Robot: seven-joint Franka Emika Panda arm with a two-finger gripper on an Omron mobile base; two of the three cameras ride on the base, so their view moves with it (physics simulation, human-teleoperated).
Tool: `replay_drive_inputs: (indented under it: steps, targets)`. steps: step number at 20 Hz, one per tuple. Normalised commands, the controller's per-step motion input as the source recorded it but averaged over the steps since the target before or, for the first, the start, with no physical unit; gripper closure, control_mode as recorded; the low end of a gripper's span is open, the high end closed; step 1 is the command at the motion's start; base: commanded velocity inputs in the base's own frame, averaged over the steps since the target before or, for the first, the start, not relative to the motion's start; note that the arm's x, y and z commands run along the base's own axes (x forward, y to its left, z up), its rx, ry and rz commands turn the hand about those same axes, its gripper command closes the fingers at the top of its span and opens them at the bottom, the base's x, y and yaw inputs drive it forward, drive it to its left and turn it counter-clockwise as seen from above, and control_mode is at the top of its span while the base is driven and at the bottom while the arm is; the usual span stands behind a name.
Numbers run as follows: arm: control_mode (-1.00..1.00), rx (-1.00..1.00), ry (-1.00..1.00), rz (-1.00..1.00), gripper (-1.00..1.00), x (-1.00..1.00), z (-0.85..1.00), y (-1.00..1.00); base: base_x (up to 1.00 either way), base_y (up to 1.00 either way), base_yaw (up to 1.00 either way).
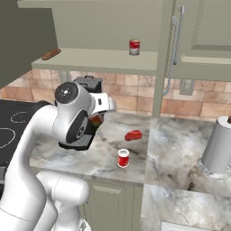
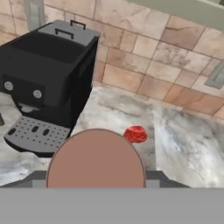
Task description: Pick the cans from the counter and place them in their designated side in the cabinet.
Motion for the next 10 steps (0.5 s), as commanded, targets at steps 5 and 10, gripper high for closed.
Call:
replay_drive_inputs:
  steps: [5, 10]
  targets:
    - [-1.00, 0.00, -0.10, 0.04, 1.00, -0.04, 0.46, 0.00, 0.00, 0.00, 0.00]
    - [-1.00, 0.00, -0.08, 0.04, 1.00, -0.02, 0.42, 0.01, 0.00, 0.00, 0.00]
